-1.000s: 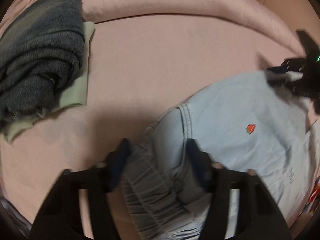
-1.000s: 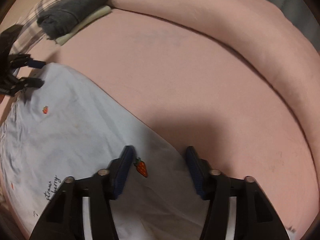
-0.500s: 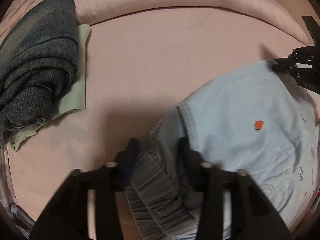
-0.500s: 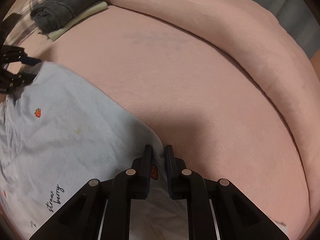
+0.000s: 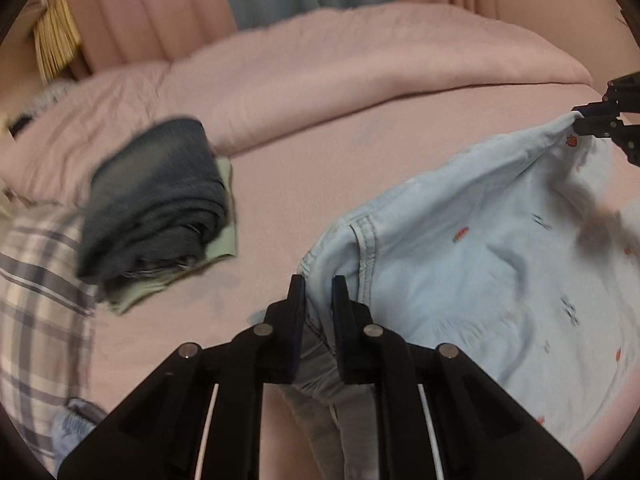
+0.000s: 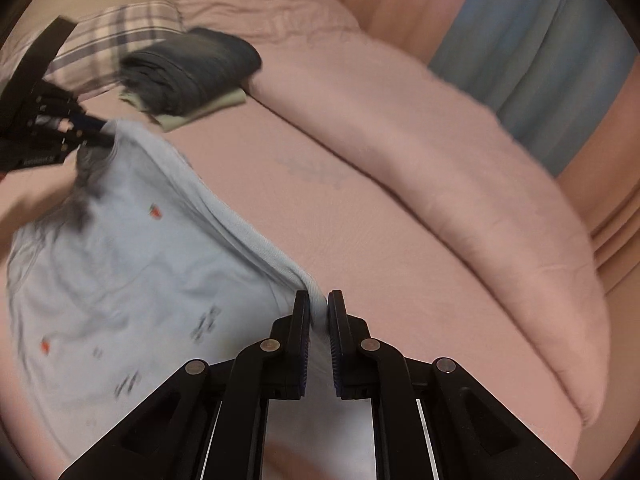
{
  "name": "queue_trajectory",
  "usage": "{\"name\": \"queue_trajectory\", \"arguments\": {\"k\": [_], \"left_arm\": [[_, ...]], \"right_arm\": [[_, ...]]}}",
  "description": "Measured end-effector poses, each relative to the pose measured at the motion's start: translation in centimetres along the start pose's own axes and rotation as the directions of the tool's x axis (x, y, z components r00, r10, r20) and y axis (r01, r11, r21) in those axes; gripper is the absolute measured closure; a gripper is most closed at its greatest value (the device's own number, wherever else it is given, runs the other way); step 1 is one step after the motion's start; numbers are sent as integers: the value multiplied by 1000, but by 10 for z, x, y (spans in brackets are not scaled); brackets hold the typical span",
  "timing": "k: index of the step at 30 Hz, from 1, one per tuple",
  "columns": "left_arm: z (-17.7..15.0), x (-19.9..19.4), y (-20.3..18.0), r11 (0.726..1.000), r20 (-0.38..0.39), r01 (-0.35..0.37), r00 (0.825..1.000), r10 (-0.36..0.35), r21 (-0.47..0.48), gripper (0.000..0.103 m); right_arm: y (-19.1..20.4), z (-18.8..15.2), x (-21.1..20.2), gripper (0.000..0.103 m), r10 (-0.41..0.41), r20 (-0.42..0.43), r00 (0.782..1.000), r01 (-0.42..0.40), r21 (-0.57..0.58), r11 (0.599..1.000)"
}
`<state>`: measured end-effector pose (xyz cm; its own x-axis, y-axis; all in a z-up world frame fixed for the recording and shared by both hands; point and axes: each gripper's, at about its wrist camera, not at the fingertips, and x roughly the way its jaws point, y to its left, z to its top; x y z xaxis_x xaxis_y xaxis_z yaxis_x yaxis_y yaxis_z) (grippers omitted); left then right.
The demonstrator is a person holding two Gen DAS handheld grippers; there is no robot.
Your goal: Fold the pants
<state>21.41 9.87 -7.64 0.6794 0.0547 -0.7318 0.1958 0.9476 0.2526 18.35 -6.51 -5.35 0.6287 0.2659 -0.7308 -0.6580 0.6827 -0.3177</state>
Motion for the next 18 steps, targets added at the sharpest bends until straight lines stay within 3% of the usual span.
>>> {"name": "queue_trajectory", "arguments": {"k": [4, 7, 10, 15, 18], "left_arm": [[-43, -60, -18, 997, 65, -43, 997, 39, 60, 92], [-67, -60, 5, 995, 82, -59, 995, 52, 80, 92], [-99, -71, -3, 995, 55, -50, 997, 45, 87, 92], [-145, -51, -13, 995, -28, -47, 998, 50, 88, 93], [-154, -50, -15, 996, -33, -50, 998, 52, 71, 94]], "right_arm": [[27, -24, -44, 93, -5, 44, 999, 6, -26, 1000], [52, -49, -66, 93, 10, 47, 999, -8, -60, 998], [75, -77, -81, 94, 54, 22, 998, -52, -87, 995], [122, -116, -74, 95, 134, -51, 990, -140, -118, 983], [147, -128, -63, 96, 132, -97, 987, -147, -169, 975]]}}
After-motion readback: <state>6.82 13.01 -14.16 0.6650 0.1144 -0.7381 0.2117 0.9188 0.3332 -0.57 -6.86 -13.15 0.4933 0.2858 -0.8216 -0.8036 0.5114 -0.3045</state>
